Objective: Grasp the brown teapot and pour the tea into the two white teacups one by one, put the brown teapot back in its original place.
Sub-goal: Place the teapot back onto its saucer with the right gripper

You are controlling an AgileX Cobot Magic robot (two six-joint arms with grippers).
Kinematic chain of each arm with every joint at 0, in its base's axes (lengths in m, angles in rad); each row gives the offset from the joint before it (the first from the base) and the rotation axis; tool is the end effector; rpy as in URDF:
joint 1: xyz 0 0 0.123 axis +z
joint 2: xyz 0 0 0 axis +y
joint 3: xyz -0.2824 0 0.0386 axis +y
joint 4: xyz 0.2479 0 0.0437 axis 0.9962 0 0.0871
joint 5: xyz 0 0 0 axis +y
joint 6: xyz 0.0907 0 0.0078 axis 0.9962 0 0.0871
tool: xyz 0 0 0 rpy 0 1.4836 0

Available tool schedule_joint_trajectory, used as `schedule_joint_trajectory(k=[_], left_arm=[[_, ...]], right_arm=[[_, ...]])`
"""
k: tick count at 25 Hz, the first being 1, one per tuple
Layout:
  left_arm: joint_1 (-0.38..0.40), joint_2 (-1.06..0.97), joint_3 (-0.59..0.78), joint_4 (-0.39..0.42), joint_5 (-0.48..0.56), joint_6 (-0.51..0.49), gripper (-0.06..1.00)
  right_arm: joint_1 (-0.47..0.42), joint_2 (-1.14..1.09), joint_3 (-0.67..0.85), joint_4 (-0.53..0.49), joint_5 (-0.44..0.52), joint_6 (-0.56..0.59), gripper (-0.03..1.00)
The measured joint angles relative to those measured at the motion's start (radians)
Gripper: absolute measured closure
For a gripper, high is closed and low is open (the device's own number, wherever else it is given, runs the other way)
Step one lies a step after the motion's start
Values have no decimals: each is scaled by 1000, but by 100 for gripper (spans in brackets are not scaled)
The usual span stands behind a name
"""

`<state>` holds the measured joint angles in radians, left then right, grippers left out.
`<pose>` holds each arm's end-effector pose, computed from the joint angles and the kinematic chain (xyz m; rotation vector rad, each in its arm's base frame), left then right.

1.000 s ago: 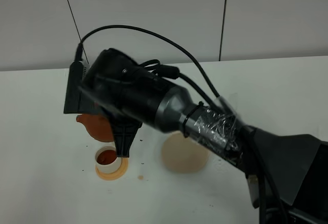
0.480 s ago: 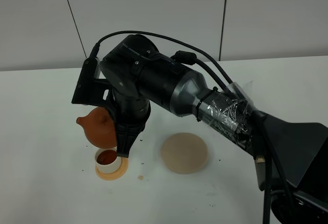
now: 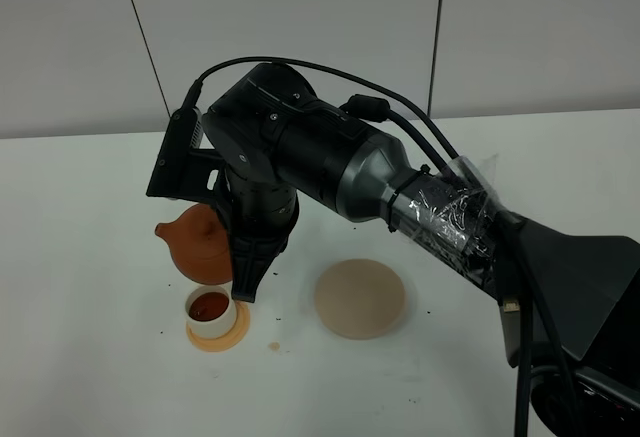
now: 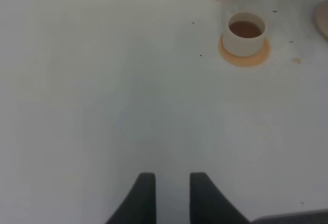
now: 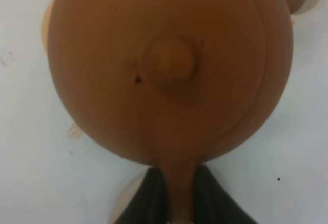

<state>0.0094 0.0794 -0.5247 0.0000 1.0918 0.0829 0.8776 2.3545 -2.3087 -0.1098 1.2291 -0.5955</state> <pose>0.0035 0.0000 0.2817 0.0783 2.1291 0.0544 0.3333 0.3865 0.2441 -1.8618 2.0189 -0.0756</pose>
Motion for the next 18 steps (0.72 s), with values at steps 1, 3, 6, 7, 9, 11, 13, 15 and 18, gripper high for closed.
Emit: schedule_joint_trajectory(k=[1, 3, 6, 7, 9, 11, 13, 15, 18], left_arm=[[0, 0, 0, 0, 0, 0, 71], [0, 0, 0, 0, 0, 0, 71], [0, 0, 0, 0, 0, 0, 71], [0, 0, 0, 0, 0, 0, 71], [0, 0, 0, 0, 0, 0, 71], [0, 0, 0, 0, 0, 0, 71], [0, 0, 0, 0, 0, 0, 71], [0, 0, 0, 0, 0, 0, 71], [0, 0, 0, 0, -1, 0, 71]], right_arm=[[-5, 0, 0, 1, 0, 4, 87], [-15, 0, 0, 0, 0, 15, 87], [-42, 0, 0, -8, 1, 43, 87], [-52, 0, 0, -11, 1, 54, 87], [-73, 0, 0, -15, 1, 85, 87], [-97, -5, 11, -16, -3, 115, 87], [-121, -24, 53, -17, -4, 142, 87], [-145, -58, 121, -19, -4, 157, 87], [-168, -116, 220, -23, -3, 182, 87]])
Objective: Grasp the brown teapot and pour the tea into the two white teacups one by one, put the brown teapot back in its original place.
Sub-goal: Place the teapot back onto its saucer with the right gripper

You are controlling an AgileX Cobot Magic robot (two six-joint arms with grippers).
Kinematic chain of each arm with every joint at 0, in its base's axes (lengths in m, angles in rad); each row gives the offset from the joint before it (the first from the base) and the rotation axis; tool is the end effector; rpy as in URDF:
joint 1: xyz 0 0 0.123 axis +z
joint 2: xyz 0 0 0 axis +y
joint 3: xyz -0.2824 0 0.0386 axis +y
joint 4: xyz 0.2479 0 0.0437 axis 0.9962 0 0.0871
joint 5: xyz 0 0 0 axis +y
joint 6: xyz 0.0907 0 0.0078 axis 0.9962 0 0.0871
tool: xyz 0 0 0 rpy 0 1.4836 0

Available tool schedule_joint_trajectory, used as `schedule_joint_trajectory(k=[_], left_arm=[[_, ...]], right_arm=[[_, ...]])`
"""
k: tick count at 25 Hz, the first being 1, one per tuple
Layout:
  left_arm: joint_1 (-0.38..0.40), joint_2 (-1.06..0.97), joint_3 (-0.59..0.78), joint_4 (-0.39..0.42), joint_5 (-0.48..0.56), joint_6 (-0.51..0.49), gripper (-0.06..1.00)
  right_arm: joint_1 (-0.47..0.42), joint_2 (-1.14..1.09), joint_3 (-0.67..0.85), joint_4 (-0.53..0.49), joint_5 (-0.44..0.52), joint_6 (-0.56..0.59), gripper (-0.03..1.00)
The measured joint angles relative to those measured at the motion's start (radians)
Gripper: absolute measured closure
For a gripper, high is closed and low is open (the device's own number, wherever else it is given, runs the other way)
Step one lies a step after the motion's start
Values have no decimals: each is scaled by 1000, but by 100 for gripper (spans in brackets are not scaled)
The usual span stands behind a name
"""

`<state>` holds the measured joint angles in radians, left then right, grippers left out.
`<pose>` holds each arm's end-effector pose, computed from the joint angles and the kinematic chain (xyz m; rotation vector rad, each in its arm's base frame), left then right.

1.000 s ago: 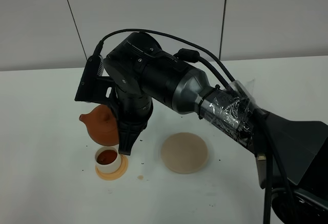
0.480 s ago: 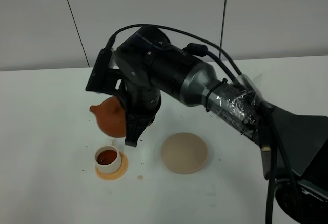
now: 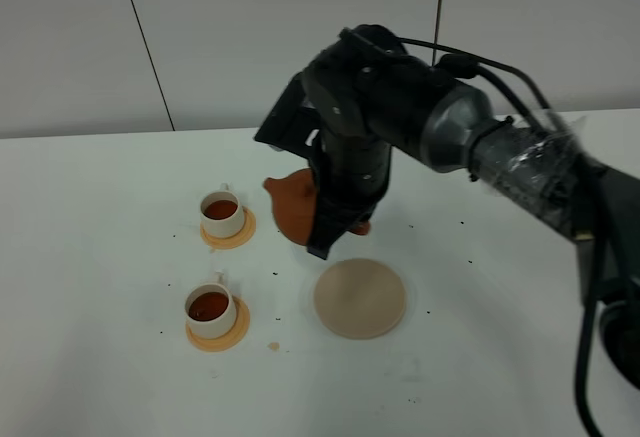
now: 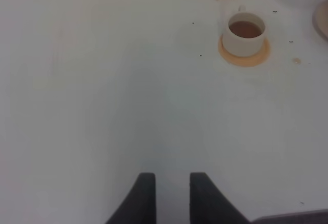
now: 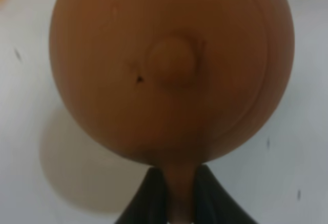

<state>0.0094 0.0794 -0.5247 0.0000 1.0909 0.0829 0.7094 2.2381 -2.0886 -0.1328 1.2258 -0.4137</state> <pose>0.0036 0.0000 0.2818 0.0782 2.1282 0.0545 0.3731 0.3054 0.2405 -1.5451 2.3835 -0.1253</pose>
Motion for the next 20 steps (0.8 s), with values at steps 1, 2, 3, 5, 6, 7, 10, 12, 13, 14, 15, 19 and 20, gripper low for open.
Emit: schedule_joint_trajectory(k=[1, 2, 3, 5, 6, 7, 10, 12, 13, 14, 15, 19, 20], left_arm=[[0, 0, 0, 0, 0, 0, 71], [0, 0, 0, 0, 0, 0, 71], [0, 0, 0, 0, 0, 0, 71], [0, 0, 0, 0, 0, 0, 71], [0, 0, 0, 0, 0, 0, 71], [0, 0, 0, 0, 0, 0, 71], [0, 0, 0, 0, 0, 0, 71], [0, 0, 0, 0, 0, 0, 71], [0, 0, 0, 0, 0, 0, 71], [0, 0, 0, 0, 0, 0, 71], [0, 0, 0, 0, 0, 0, 71], [0, 0, 0, 0, 0, 0, 71], [0, 0, 0, 0, 0, 0, 71]], right_arm=[[-6, -22, 29, 0, 3, 12, 87], [-8, -43, 57, -1, 3, 25, 87], [-11, -58, 78, -3, 2, 42, 87], [-14, -91, 124, -5, 1, 68, 87], [-15, -102, 143, -8, 1, 82, 87], [-15, -111, 163, -10, 1, 92, 87], [-16, -120, 211, -8, 1, 118, 87], [-16, -121, 240, 1, 1, 123, 87], [-16, -121, 252, 6, 1, 125, 87], [-16, -121, 264, 14, 1, 127, 87], [-16, -121, 276, 24, -6, 127, 87], [-16, -121, 324, 62, -93, 127, 87], [-17, -121, 334, 71, -109, 127, 87]])
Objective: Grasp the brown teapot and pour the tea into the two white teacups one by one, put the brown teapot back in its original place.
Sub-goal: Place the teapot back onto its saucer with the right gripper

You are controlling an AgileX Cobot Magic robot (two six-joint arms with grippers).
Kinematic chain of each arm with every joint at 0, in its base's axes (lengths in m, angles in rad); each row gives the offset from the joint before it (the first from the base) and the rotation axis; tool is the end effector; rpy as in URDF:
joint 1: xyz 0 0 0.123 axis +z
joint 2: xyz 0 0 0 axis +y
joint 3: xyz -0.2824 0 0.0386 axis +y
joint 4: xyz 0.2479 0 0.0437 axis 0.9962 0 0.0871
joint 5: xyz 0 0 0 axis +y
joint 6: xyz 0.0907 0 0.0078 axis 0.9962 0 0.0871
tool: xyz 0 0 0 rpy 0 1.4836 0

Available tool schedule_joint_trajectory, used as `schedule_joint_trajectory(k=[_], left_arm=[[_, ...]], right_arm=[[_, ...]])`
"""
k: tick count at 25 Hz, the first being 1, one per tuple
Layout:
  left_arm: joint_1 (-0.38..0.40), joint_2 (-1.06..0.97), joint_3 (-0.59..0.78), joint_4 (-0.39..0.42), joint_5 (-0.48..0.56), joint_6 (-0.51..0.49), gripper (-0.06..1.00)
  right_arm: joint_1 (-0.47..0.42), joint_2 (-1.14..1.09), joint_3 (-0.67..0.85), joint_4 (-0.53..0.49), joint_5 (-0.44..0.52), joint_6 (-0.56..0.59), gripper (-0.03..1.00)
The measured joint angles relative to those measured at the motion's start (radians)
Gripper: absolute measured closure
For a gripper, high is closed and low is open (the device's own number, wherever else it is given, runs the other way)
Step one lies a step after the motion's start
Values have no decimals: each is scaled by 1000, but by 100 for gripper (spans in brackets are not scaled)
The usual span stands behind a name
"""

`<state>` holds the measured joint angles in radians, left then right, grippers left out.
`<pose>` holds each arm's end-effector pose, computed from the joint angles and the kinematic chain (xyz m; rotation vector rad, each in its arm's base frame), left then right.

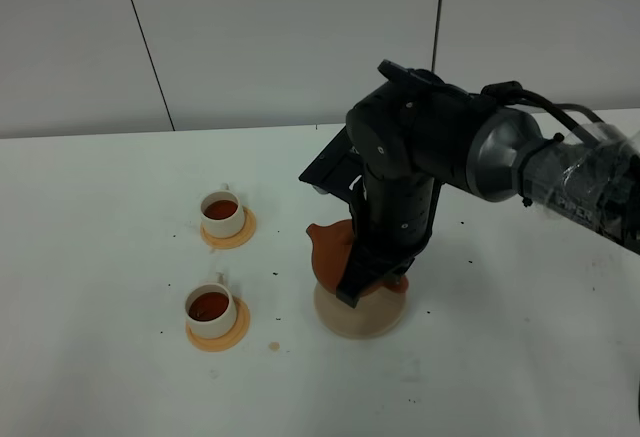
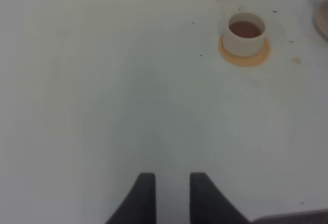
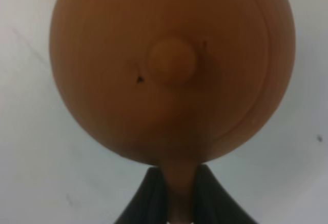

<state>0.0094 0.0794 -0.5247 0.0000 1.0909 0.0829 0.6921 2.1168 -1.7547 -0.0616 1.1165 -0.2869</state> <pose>0.0036 0.0000 0.2818 0.0782 2.1282 0.0545 0.3444 0.2789 0.2079 -1.4177 2.5918 -0.0302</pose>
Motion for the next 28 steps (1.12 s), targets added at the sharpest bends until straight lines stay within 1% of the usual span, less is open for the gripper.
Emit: schedule_joint_trajectory(k=[7, 17, 22, 28], left_arm=[[0, 0, 0, 0, 0, 0, 71], [0, 0, 0, 0, 0, 0, 71], [0, 0, 0, 0, 0, 0, 71], [0, 0, 0, 0, 0, 0, 71]], right_arm=[[-9, -1, 36, 8, -75, 0, 87], [-44, -1, 165, 21, -185, 20, 87], [-56, -1, 169, 53, -215, 21, 87], [-56, -1, 169, 81, -218, 23, 87]])
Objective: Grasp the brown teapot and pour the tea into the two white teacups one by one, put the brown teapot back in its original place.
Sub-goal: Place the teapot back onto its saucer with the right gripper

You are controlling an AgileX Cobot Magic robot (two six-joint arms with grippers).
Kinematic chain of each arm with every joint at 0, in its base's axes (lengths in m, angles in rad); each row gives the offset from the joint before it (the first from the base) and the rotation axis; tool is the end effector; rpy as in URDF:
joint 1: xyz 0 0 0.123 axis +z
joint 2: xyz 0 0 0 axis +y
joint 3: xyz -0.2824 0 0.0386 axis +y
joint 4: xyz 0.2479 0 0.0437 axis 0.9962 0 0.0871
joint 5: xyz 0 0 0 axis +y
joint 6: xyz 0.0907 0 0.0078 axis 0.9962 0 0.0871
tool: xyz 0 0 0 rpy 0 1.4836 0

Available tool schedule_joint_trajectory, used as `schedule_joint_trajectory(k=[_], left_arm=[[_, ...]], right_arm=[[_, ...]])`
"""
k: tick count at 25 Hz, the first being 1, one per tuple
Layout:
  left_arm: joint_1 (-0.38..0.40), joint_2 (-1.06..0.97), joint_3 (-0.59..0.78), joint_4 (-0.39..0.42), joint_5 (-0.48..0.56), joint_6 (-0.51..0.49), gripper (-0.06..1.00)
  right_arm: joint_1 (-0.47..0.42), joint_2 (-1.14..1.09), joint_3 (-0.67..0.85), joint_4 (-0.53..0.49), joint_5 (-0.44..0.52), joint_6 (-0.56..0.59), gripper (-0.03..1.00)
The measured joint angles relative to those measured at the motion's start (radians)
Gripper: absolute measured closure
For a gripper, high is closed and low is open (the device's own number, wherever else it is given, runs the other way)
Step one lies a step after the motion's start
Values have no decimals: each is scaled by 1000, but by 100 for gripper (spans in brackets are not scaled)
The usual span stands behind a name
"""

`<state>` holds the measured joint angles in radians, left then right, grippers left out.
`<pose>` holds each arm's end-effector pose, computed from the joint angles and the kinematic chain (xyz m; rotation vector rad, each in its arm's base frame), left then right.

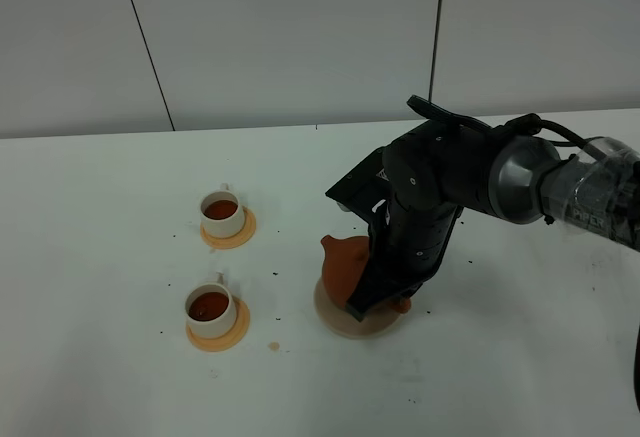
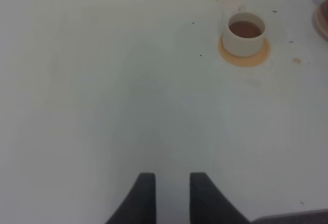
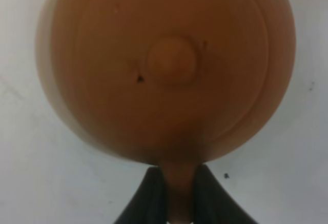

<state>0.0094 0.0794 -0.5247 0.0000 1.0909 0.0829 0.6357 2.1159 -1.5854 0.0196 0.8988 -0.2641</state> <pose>0.0036 0.0000 0.2818 0.0782 2.1282 0.0545 0.3499 0.2599 0.1680 -1.2555 2.6348 0.0859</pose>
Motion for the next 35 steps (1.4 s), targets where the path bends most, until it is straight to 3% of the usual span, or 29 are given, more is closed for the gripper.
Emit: schedule_joint_trajectory(k=[35], left_arm=[[0, 0, 0, 0, 0, 0, 71]], right_arm=[[0, 0, 0, 57, 60, 0, 85]])
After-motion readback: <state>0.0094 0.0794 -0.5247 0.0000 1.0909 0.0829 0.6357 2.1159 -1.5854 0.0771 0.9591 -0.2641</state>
